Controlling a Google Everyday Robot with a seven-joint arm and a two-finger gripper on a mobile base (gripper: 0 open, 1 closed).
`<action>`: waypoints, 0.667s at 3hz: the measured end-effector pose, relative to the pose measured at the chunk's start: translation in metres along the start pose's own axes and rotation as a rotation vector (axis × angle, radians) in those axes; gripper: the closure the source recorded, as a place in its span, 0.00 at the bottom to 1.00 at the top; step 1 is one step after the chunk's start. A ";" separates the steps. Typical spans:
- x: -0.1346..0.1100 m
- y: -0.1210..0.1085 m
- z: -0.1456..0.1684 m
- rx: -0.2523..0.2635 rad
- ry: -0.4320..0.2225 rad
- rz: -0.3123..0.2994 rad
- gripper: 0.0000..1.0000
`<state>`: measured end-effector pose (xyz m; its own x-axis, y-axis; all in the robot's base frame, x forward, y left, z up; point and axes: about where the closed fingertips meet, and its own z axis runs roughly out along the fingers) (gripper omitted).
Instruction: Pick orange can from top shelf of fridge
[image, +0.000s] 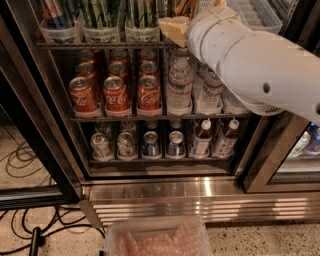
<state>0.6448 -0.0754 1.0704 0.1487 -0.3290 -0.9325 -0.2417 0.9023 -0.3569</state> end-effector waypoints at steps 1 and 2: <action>-0.013 0.010 0.015 0.000 -0.010 0.012 0.31; -0.020 0.008 0.024 0.021 -0.009 0.028 0.35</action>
Offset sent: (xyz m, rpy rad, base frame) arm 0.0320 0.0317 0.0395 0.0527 -0.0013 -0.0482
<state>0.6631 -0.0548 1.0876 0.1511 -0.3010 -0.9416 -0.2256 0.9169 -0.3293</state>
